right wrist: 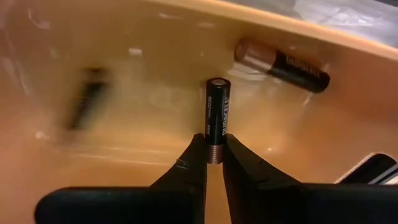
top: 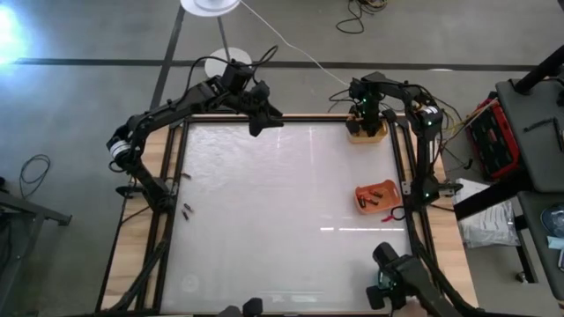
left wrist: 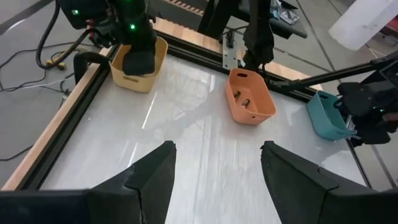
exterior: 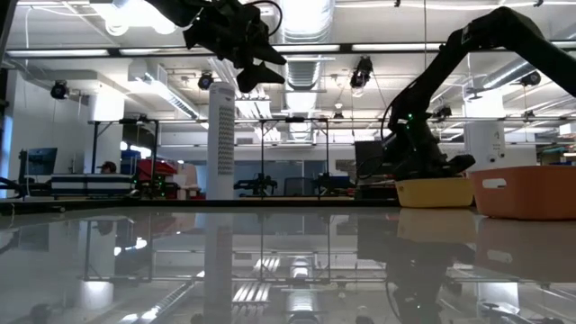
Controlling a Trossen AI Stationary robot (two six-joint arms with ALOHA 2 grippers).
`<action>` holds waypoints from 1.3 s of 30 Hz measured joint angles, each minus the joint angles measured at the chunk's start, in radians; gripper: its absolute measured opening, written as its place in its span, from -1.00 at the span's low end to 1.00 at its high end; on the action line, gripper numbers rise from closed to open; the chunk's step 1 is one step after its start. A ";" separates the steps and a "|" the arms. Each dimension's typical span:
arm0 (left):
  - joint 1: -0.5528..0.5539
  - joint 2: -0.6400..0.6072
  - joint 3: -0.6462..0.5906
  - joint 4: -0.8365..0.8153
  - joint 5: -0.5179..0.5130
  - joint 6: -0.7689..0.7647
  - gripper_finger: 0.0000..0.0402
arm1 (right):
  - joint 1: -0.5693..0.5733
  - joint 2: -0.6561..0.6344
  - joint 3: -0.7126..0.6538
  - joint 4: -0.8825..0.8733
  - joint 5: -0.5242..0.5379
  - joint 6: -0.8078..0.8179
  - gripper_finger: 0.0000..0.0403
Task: Sort batteries
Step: Put the black-orange battery into the yellow bin
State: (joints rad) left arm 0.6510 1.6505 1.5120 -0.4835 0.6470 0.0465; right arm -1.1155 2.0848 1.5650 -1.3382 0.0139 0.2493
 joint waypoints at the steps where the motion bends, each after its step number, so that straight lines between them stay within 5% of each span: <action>1: 0.000 0.000 0.000 -0.002 -0.001 0.000 0.07 | -0.002 0.001 0.000 -0.001 0.000 0.001 -0.89; 7: 0.001 -0.001 0.000 -0.006 -0.001 0.000 0.07 | -0.011 0.004 0.000 0.016 0.004 0.002 -0.86; 16: 0.001 -0.003 0.000 -0.006 -0.014 -0.004 0.07 | -0.021 0.003 0.000 0.035 0.032 0.008 -0.52; 21: 0.000 -0.042 0.000 -0.057 -0.128 0.001 0.07 | -0.020 -0.029 -0.003 0.046 0.075 0.016 -0.39; 30: 0.000 -0.176 0.000 -0.324 -0.372 0.023 0.07 | 0.018 -0.247 -0.005 0.065 0.144 0.032 -0.30; 39: -0.003 -0.252 -0.091 -0.680 -0.387 -0.006 0.07 | 0.281 -0.563 -0.076 0.391 0.144 0.021 -0.37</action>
State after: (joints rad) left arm 0.6484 1.3980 1.4205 -1.1640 0.2599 0.0402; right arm -0.8349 1.5221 1.4888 -0.9468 0.1575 0.2707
